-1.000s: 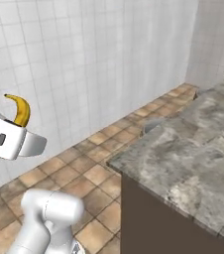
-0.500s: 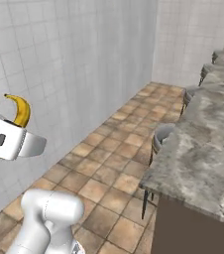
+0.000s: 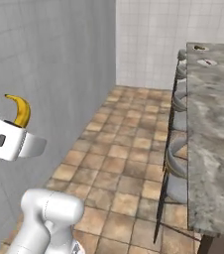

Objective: Pick up the kiwi and banana from the fridge and place one fruit on each plate on the dining counter.

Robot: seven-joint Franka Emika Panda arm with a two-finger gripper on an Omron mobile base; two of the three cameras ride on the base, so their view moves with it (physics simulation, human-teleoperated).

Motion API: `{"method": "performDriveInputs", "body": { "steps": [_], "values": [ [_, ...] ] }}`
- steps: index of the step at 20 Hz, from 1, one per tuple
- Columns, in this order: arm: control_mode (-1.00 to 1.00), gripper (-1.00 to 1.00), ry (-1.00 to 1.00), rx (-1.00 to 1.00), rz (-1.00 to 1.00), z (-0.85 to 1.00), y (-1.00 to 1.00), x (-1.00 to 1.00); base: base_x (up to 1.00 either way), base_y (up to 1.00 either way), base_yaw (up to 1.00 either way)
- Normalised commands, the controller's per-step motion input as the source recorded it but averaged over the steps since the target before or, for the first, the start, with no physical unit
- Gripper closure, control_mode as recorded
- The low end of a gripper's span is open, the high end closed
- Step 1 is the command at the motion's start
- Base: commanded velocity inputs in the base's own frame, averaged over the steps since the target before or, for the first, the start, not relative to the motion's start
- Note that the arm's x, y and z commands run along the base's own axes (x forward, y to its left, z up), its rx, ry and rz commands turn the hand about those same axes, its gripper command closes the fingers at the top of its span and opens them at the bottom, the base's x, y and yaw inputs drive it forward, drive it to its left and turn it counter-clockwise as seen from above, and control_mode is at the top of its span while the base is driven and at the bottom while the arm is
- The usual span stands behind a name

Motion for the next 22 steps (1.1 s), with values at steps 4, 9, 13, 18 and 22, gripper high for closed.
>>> {"method": "performDriveInputs", "body": {
  "steps": [4,9,13,18,22],
  "values": [
    [1.0,1.0,0.0,0.0,0.0,0.0,0.0,0.0,0.99,0.95,-0.43],
    [1.0,1.0,0.0,0.0,0.0,0.0,0.0,0.0,0.96,0.98,-0.42],
    [1.0,1.0,0.0,0.0,0.0,0.0,0.0,0.0,0.95,0.98,-0.42],
    [1.0,1.0,0.0,0.0,0.0,0.0,0.0,0.0,0.95,0.96,-0.42],
    [1.0,1.0,0.0,0.0,0.0,0.0,0.0,0.0,0.96,0.95,-0.42]
  ]
}}
